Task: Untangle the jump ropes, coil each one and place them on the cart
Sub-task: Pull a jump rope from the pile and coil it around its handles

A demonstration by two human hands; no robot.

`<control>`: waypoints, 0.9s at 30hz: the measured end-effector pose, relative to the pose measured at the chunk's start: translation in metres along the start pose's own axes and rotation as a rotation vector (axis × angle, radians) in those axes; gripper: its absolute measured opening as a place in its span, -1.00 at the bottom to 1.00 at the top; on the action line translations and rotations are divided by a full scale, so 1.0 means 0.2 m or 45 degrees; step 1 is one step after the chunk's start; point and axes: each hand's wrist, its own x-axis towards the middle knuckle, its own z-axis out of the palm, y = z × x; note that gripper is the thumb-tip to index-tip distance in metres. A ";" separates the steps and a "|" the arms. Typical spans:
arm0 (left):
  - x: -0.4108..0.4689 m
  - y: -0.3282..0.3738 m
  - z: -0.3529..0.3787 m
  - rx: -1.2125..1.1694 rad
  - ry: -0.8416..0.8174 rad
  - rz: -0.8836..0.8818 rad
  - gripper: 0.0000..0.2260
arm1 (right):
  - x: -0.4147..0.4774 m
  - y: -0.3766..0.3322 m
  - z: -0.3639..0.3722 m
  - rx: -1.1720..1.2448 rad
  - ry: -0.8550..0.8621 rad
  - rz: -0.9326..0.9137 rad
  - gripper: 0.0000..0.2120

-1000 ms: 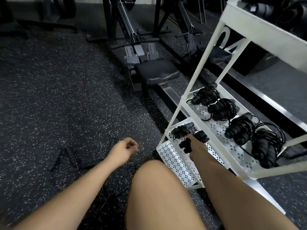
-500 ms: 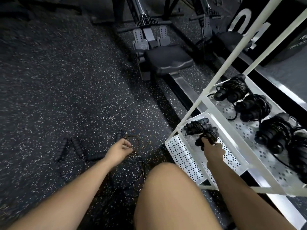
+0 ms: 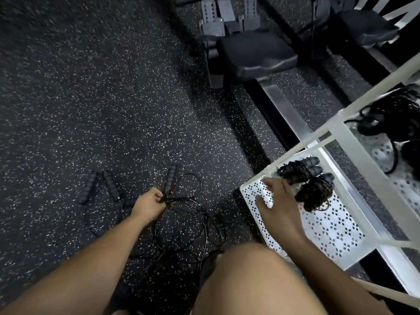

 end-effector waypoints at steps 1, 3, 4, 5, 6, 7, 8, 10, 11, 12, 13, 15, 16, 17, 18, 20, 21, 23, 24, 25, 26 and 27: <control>0.03 -0.03 0.01 0.000 -0.005 -0.010 -0.75 | 0.04 -0.01 0.06 -0.033 -0.052 -0.045 -0.65; 0.08 -0.08 0.02 0.010 -0.004 -0.038 -0.73 | 0.11 -0.04 0.16 -0.110 -0.166 -0.087 -0.69; 0.09 -0.10 0.02 0.022 -0.003 -0.049 -0.73 | 0.14 -0.05 0.21 -0.139 -0.236 -0.092 -0.70; 0.11 -0.11 0.03 0.032 0.005 -0.053 -0.73 | 0.17 -0.05 0.26 -0.149 -0.301 -0.103 -0.71; 0.14 -0.12 0.04 0.034 0.013 -0.054 -0.73 | 0.21 -0.05 0.31 -0.159 -0.369 -0.102 -0.71; 0.16 -0.13 0.04 0.034 0.018 -0.059 -0.73 | 0.24 -0.04 0.36 -0.164 -0.435 -0.092 -0.70; 0.18 -0.14 0.04 0.049 0.027 -0.065 -0.71 | 0.27 -0.04 0.42 -0.191 -0.507 -0.083 -0.69; 0.22 -0.17 0.04 0.142 0.054 -0.047 -0.65 | 0.32 -0.02 0.50 -0.277 -0.659 -0.091 -0.68; 0.25 -0.20 0.04 0.209 0.061 -0.041 -0.61 | 0.35 0.00 0.56 -0.309 -0.730 -0.105 -0.68; 0.28 -0.23 0.04 0.268 0.061 -0.042 -0.58 | 0.37 0.01 0.61 -0.342 -0.795 -0.115 -0.68; 0.30 -0.24 0.04 0.324 0.058 -0.047 -0.57 | 0.39 0.02 0.65 -0.368 -0.843 -0.117 -0.68; 0.34 -0.28 0.06 0.471 0.036 -0.072 -0.56 | 0.42 0.03 0.75 -0.399 -0.913 -0.097 -0.68; 0.36 -0.30 0.07 0.545 0.027 -0.079 -0.54 | 0.43 0.04 0.79 -0.404 -0.942 -0.090 -0.68; 0.38 -0.32 0.08 0.603 0.025 -0.074 -0.53 | 0.44 0.05 0.83 -0.402 -0.963 -0.091 -0.69; 0.40 -0.35 0.10 0.652 0.021 -0.071 -0.52 | 0.44 0.06 0.87 -0.408 -0.989 -0.092 -0.68; 0.42 -0.39 0.12 0.728 0.002 -0.071 -0.54 | 0.45 0.07 0.93 -0.415 -1.048 -0.097 -0.66; 0.43 -0.41 0.13 0.750 0.007 -0.057 -0.55 | 0.46 0.08 0.96 -0.418 -1.072 -0.099 -0.65; 0.44 -0.43 0.14 0.803 0.030 -0.020 -0.59 | 0.47 0.09 1.00 -0.417 -1.096 -0.087 -0.65; 0.44 -0.44 0.13 0.836 0.033 -0.003 -0.61 | 0.48 0.08 1.01 -0.414 -1.114 -0.080 -0.66; 0.44 -0.45 0.12 0.869 0.034 0.018 -0.62 | 0.49 0.06 1.03 -0.409 -1.135 -0.078 -0.68; 0.43 -0.45 0.11 0.898 0.020 0.039 -0.63 | 0.50 0.05 1.03 -0.406 -1.151 -0.076 -0.69; 0.42 -0.45 0.10 0.918 -0.003 0.051 -0.64 | 0.50 0.03 1.03 -0.395 -1.158 -0.071 -0.71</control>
